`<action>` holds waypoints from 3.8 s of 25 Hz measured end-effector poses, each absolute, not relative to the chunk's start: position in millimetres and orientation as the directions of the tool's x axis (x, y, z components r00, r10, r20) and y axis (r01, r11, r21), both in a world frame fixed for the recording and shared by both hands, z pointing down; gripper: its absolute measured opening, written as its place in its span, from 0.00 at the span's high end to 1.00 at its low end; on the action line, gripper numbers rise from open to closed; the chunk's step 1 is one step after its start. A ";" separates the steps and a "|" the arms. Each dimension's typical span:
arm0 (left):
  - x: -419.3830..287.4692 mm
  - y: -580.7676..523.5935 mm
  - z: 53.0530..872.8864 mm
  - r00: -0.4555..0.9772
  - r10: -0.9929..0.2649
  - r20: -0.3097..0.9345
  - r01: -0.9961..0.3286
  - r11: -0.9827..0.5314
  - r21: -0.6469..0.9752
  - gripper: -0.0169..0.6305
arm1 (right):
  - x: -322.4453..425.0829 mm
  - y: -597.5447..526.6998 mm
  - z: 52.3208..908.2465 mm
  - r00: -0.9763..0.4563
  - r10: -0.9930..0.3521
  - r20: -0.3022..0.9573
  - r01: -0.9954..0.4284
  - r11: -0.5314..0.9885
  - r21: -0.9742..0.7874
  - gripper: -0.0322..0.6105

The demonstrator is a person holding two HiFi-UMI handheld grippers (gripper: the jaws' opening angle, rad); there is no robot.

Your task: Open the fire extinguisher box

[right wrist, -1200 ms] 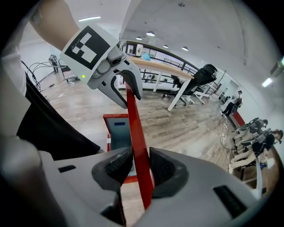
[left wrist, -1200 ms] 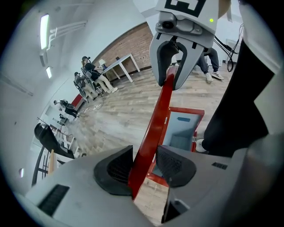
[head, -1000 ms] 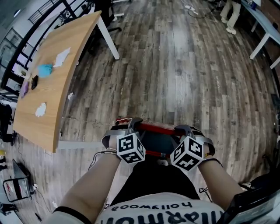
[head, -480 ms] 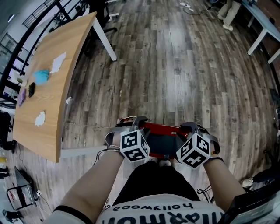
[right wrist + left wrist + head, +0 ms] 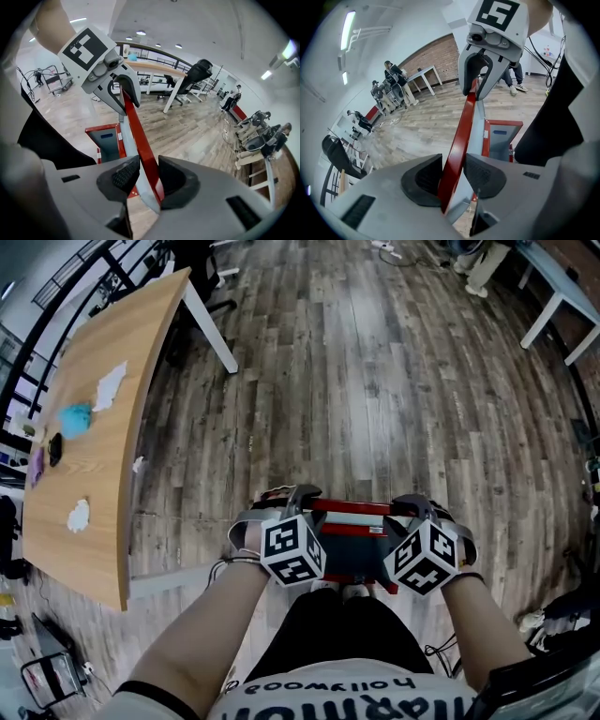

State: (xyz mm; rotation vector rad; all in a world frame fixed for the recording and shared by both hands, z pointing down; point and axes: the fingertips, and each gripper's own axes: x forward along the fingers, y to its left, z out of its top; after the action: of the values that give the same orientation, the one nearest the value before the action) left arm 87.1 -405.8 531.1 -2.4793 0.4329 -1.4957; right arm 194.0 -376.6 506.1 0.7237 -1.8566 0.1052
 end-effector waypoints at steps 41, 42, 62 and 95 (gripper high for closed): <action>93.3 -463.2 555.3 0.428 -0.338 0.838 -0.081 -0.938 -0.337 0.81 | 203.6 -437.5 525.8 -0.152 -0.572 0.806 -0.519 0.741 0.427 0.79; 93.6 -463.3 555.5 0.428 -0.341 0.837 -0.078 -0.937 -0.342 0.81 | 204.0 -437.7 525.9 -0.147 -0.582 0.800 -0.512 0.736 0.442 0.80; 96.6 -490.8 578.8 0.429 -0.298 0.853 -0.035 -0.949 -0.314 0.80 | 207.4 -473.5 546.6 -0.116 -0.660 0.742 -0.586 0.648 0.486 0.80; 106.0 -505.1 598.3 0.479 -0.277 0.833 0.021 -0.945 -0.326 0.78 | 218.0 -493.1 568.8 -0.117 -0.721 0.683 -0.527 0.628 0.573 0.80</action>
State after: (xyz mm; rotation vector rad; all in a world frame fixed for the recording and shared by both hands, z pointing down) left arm 106.0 -505.1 598.3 -2.4373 0.2174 -1.4530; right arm 218.0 -493.1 568.8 1.0111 -1.7818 -0.2269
